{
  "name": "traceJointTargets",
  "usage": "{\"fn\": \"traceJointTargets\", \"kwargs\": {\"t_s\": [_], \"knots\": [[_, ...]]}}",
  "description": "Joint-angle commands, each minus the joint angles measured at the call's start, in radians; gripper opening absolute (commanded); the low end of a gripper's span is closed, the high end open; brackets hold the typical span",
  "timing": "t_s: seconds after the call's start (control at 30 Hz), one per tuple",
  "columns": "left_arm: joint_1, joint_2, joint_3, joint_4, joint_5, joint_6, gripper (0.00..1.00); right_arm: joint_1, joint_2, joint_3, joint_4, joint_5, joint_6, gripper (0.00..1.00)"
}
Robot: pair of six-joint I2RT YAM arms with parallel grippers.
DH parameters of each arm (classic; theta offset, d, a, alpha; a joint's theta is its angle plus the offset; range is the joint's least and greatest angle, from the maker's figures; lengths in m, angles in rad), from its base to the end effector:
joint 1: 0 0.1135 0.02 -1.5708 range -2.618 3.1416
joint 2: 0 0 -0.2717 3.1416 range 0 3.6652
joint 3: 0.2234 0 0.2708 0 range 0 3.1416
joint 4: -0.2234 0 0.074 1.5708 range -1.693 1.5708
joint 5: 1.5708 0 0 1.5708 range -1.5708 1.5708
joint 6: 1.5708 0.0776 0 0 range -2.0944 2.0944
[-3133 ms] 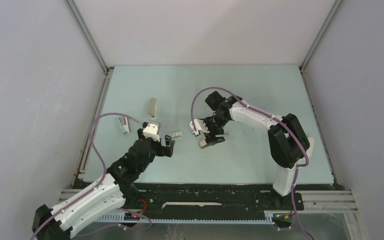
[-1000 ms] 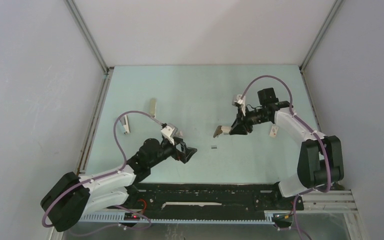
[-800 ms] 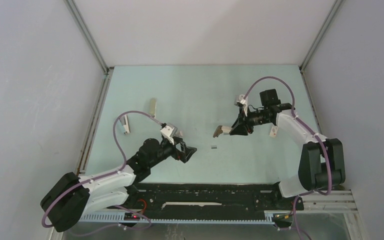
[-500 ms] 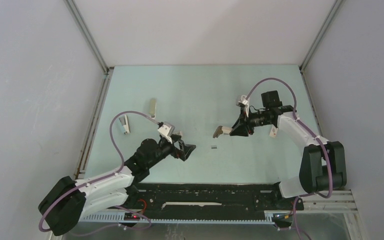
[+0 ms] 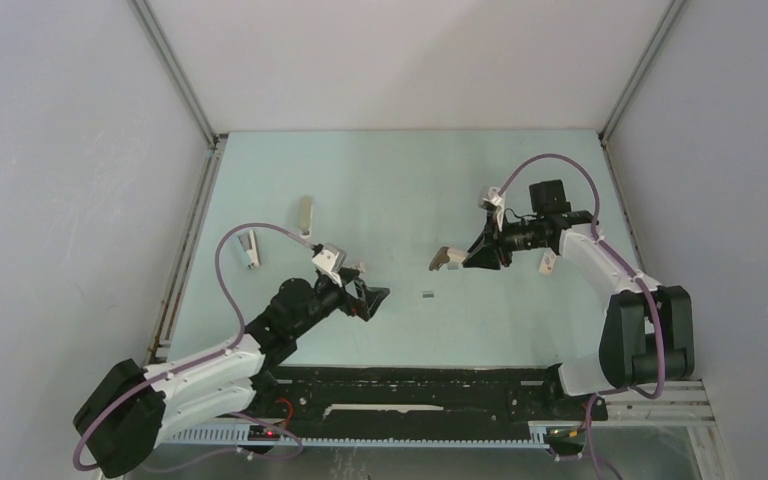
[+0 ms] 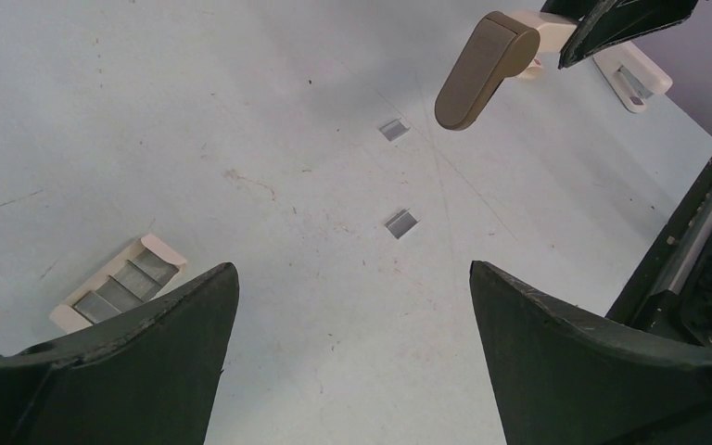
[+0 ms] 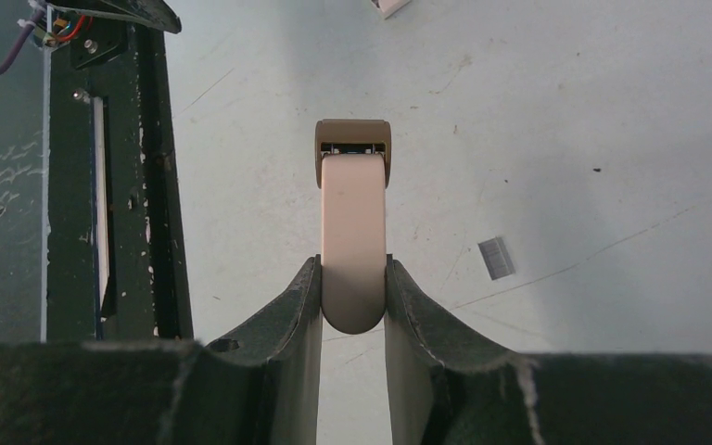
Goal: Unload the staples from the stapler
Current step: Unload the staple at the center of the board.
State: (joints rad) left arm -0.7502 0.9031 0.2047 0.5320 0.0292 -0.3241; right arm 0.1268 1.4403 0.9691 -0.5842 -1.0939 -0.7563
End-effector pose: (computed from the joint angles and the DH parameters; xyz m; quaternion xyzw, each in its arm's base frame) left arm 0.1755 -0.1667 0.1779 0.1706 0.7441 -0.3400 0.5492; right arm 0.2901 0.1065 0.2211 -0.4728 0.6901 0.4108 0.3627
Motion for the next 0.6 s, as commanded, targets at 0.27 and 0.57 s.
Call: {"fn": "traceJointTargets", "kwargs": {"t_s": [0.27, 0.57], "knots": [[0.008, -0.086, 0.047, -0.088, -0.117, 0.021, 1.00, -0.114, -0.045, 0.064, -0.061, 0.120, 0.017, 0.00], [0.008, -0.196, 0.108, -0.289, -0.252, 0.080, 1.00, -0.326, 0.042, 0.287, -0.292, 0.359, -0.028, 0.00]]}}
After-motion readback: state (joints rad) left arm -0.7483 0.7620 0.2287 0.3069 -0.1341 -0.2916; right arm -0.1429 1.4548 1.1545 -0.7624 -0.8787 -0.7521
